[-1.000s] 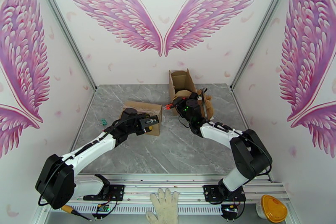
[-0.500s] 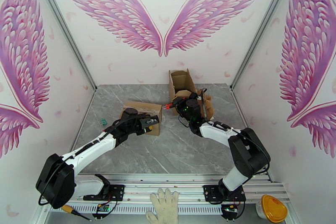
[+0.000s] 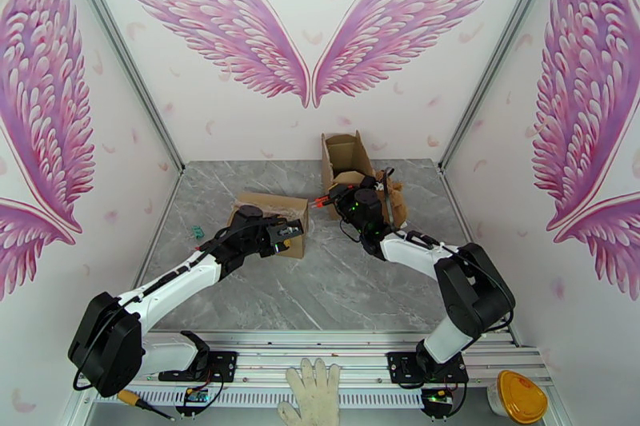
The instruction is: Unpack the express box
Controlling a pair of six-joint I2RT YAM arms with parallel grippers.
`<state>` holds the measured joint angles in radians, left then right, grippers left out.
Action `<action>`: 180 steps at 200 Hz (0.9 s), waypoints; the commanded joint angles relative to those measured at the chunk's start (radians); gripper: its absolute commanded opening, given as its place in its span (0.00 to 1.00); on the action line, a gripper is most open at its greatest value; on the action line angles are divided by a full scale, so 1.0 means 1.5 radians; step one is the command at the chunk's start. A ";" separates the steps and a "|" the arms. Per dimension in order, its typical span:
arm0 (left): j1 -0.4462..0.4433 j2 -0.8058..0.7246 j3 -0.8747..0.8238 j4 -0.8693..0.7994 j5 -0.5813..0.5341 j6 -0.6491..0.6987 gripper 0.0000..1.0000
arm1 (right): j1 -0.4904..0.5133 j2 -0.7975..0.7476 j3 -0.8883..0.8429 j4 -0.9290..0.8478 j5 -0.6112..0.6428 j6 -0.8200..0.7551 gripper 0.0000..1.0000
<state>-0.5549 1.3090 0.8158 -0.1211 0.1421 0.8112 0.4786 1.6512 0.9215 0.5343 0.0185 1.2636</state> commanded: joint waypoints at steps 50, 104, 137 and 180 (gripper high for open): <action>-0.008 0.012 -0.001 -0.046 0.011 -0.005 0.53 | 0.000 -0.025 -0.012 0.014 0.014 0.013 0.00; -0.008 0.011 -0.001 -0.044 0.009 -0.007 0.53 | 0.000 -0.026 -0.008 -0.001 0.014 0.011 0.00; -0.009 0.012 0.002 -0.045 0.009 -0.009 0.53 | 0.000 -0.002 0.007 0.004 -0.002 0.016 0.00; -0.008 0.014 0.002 -0.040 0.006 -0.010 0.53 | 0.003 0.018 0.021 0.005 -0.015 0.020 0.00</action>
<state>-0.5568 1.3090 0.8158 -0.1211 0.1379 0.8108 0.4786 1.6527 0.9165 0.5285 0.0189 1.2869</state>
